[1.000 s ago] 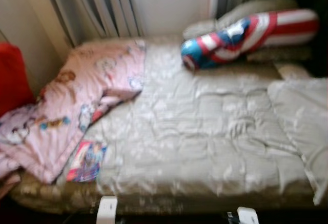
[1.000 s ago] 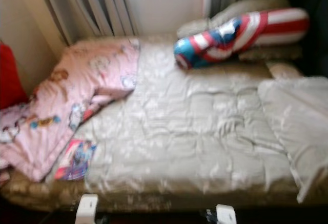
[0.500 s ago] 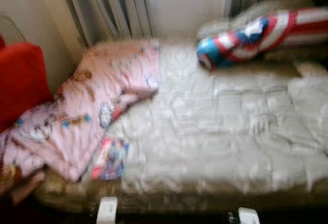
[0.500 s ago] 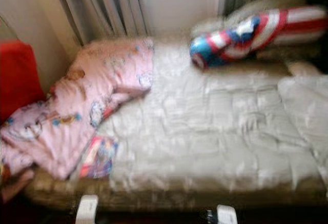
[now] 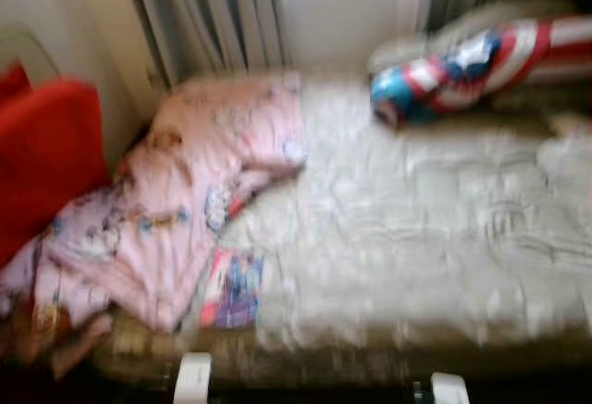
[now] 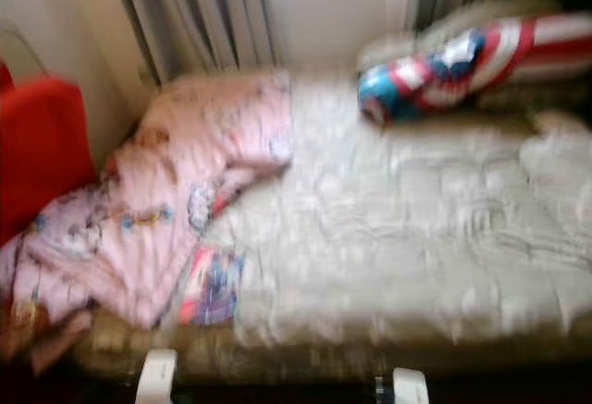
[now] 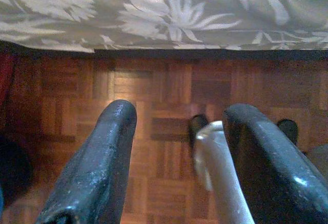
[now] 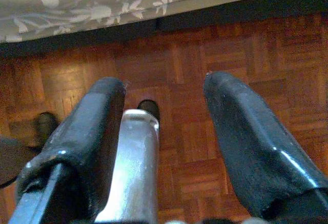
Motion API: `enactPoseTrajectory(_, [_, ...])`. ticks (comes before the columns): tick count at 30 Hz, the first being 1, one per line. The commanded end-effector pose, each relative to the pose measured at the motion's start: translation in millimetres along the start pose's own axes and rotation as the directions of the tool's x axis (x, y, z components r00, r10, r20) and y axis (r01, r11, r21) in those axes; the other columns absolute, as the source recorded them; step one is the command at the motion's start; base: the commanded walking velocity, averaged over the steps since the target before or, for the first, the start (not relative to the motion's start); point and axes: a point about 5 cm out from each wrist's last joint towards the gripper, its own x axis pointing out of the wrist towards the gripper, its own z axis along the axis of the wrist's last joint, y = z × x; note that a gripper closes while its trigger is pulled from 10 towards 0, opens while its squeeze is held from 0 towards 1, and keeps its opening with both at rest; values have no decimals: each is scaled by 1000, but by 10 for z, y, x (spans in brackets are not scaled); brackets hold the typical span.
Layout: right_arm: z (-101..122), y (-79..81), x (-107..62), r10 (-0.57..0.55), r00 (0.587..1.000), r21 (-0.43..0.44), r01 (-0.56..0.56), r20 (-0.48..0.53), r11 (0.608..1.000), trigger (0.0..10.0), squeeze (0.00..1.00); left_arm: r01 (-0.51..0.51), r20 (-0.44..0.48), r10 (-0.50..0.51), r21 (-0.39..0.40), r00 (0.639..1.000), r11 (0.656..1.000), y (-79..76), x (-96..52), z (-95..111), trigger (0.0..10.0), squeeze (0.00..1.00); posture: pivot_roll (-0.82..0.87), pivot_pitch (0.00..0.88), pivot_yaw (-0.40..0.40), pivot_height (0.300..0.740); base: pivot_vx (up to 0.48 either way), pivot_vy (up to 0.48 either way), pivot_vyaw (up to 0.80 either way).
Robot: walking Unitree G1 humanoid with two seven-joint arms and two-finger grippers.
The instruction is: Clean up the room
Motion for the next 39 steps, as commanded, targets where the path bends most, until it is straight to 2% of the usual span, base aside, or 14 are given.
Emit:
enactPoseTrajectory(1, [-2, 106, 3, 24, 1000, 9, -24, 0, 1000, 10000, 0, -23, -11, 23, 22, 1000, 999, 88, -9, -12, 10000, 0, -60, 0, 49, 740, 0, 349, 0])
enactPoseTrajectory(32, [-34, 98, -6, 30, 1000, -4, -30, -4, 1000, 10000, 0, -30, -6, 30, 19, 1000, 999, 102, -9, -1, 10000, 0, -49, 0, 44, 740, 0, 351, 0])
enactPoseTrajectory(39, [-24, 96, -4, 30, 1000, -3, -30, -1, 1000, 10000, 0, -34, 12, 34, 10, 999, 999, 124, -10, 23, 10000, 0, -46, 0, 40, 740, 0, 0, 0])
